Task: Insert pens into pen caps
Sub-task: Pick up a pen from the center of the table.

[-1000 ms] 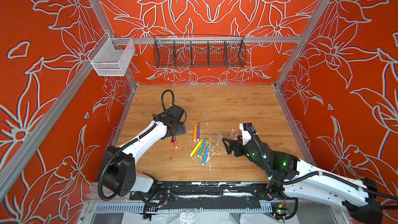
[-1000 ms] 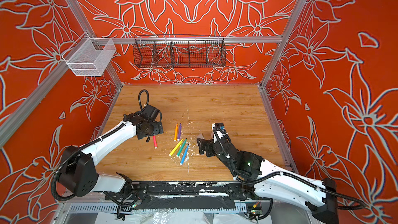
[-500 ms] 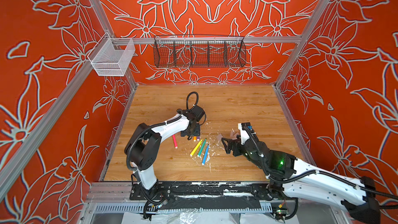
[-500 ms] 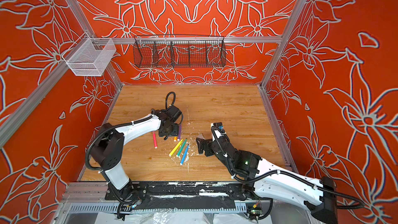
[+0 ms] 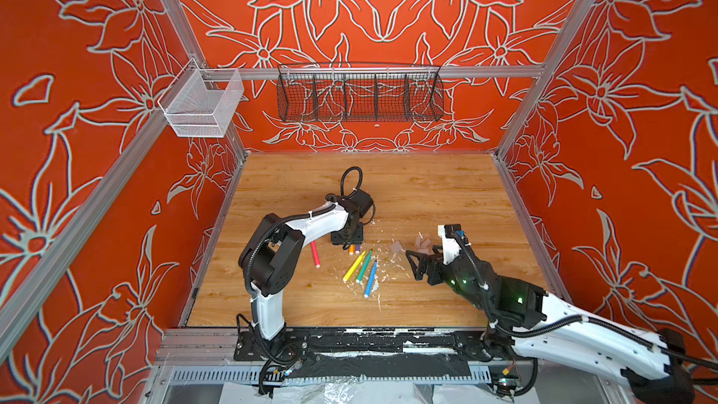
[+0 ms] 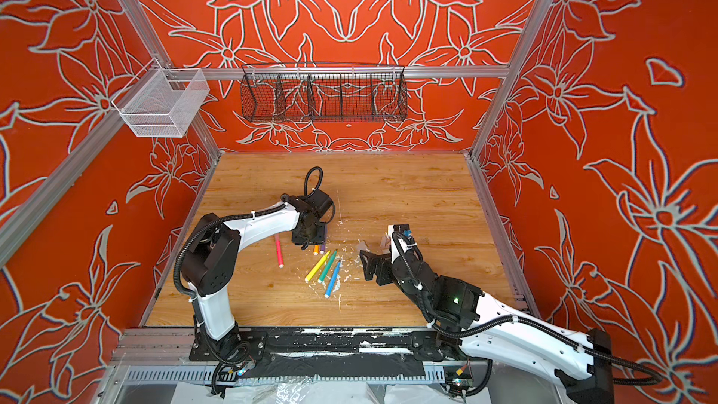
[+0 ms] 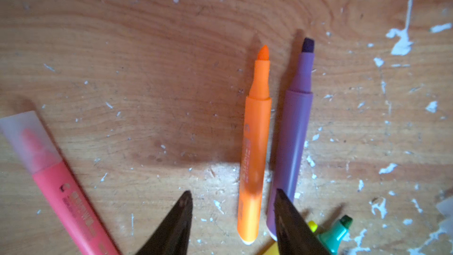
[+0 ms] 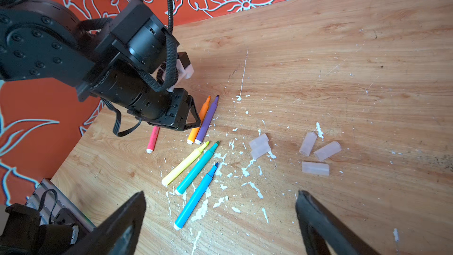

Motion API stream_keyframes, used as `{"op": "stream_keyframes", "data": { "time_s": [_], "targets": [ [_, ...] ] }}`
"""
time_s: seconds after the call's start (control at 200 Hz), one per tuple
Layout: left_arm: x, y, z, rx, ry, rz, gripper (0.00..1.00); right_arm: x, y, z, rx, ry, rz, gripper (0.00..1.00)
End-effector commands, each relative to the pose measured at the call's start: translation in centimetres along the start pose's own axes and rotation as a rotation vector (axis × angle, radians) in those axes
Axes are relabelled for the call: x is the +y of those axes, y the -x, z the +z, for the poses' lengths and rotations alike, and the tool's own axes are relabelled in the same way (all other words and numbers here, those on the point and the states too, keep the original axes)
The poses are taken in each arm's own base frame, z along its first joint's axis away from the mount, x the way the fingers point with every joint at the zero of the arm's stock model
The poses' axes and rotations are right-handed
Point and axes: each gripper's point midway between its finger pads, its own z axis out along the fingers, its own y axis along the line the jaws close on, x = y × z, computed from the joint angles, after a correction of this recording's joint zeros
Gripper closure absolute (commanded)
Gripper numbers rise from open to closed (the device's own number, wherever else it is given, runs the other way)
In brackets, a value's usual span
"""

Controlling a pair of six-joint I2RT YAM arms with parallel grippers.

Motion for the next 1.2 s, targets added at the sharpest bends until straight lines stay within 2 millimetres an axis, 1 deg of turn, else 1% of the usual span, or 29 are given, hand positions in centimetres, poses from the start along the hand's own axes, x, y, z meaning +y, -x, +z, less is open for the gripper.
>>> {"op": "stream_keyframes", "data": {
  "time_s": [0.0,0.125,0.285,0.36,0.435,0.52,0.646,0.726,0.871,1.096,1.196],
  "targets": [
    [0.7,-1.2,1.0,0.042,0.032,-0.01,0.52,-0.9,-0.7,-0.1,0.01,-0.017,-0.005,0.02],
    [1.2,-1.5,1.4,0.041,0.049,-0.019,0.53,-1.0,-0.6,-0.3,0.009,-0.016,-0.005,0.03],
    [0.9,-2.1,2.4,0.069,0.042,-0.01,0.55,-1.0,-0.8,-0.2,0.01,-0.012,0.001,0.02],
    [0.7,-2.4,2.8,0.084,0.05,0.001,0.59,-1.1,-1.0,-0.2,0.012,-0.011,0.004,0.03],
    [0.6,-2.7,3.1,0.094,0.067,0.011,0.6,-1.1,-1.2,-0.2,0.015,-0.006,-0.001,0.02],
    [0.6,-3.1,3.0,0.109,0.095,0.02,0.65,-1.4,-1.3,-0.1,0.008,-0.011,-0.003,0.02],
    [0.7,-3.3,2.2,0.083,0.123,0.034,0.66,-0.8,-1.2,-0.2,0.016,0.012,-0.012,0.02],
    [0.6,-3.3,2.1,0.079,0.108,0.042,0.71,-0.4,-1.3,-0.2,0.031,0.029,-0.017,0.03],
    [0.5,-3.5,2.3,0.093,0.107,0.06,0.74,-0.2,-1.8,0.3,0.051,0.03,-0.029,0.02],
    [0.2,-3.7,2.7,0.103,0.081,0.077,0.78,1.0,-1.8,0.9,0.074,0.055,-0.034,0.03],
    [0.0,-3.7,3.1,0.107,0.053,0.072,0.83,1.2,-2.0,1.2,0.083,0.06,-0.032,0.04]
  ]
}}
